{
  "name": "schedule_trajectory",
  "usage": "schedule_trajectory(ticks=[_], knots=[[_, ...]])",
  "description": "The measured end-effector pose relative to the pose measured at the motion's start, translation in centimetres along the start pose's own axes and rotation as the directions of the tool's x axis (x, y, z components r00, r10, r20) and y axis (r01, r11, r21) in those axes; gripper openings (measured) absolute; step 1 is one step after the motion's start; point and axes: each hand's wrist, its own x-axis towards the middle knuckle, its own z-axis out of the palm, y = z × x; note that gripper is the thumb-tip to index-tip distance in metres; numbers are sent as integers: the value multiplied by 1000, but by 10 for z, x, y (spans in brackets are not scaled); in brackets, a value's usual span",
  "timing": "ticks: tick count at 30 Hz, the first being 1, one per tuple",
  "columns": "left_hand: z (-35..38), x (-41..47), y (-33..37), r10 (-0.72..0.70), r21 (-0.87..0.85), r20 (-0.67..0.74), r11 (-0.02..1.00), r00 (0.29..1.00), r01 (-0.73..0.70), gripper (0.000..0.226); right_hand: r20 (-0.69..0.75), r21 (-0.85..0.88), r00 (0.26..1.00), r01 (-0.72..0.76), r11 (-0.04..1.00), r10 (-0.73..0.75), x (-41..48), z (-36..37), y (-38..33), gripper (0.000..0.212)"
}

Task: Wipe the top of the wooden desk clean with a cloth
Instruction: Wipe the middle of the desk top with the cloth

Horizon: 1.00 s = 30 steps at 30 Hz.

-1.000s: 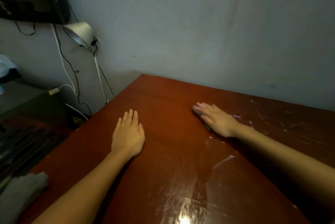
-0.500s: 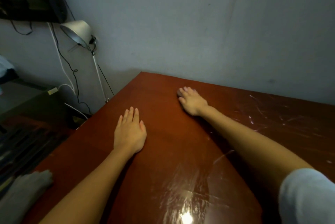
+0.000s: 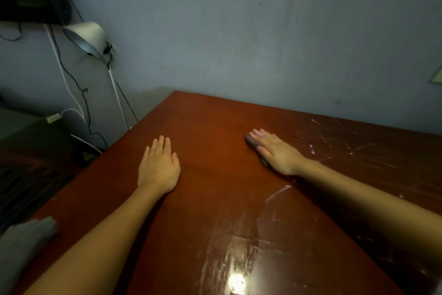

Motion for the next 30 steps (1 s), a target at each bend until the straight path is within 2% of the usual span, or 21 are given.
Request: schedule_trajectory(ticks=[4,8,11,14,16,18,20,25,30], knots=[[1,0,0,2,-5,-14,1000,1000,-2,55,-15,6,980,-199,980,199,47,1,23,52],[1,1,1,-2,-16,-16,1000,1000,2,55,-24,-6,964,-265,964,265,79,7,-6,56],[1,0,1,-5,-16,-17,1000,1000,5,55,-19,-2,986,-169,986,168,74,13,-44,56],[0,0,0,-10,-13,-11,1000,1000,10,55,-1,-2,1000,23,1000,-23,39,18,-82,54],[0,0,1,-11,-2,-1,1000,1000,11,55,-15,16,988,151,988,-151,4,19,-93,54],[0,0,0,-4,8,13,1000,1000,4,55,-33,46,980,196,979,-195,-28,17,-83,52],[0,-1,0,-1,18,21,1000,1000,1,55,-40,34,989,145,989,-143,-46,13,-57,51],[0,-1,2,-1,24,28,1000,1000,1,56,-33,-10,993,-115,993,115,-35,2,21,53],[0,0,2,-2,-6,13,1000,1000,2,55,-35,13,946,-321,947,321,28,0,31,54]])
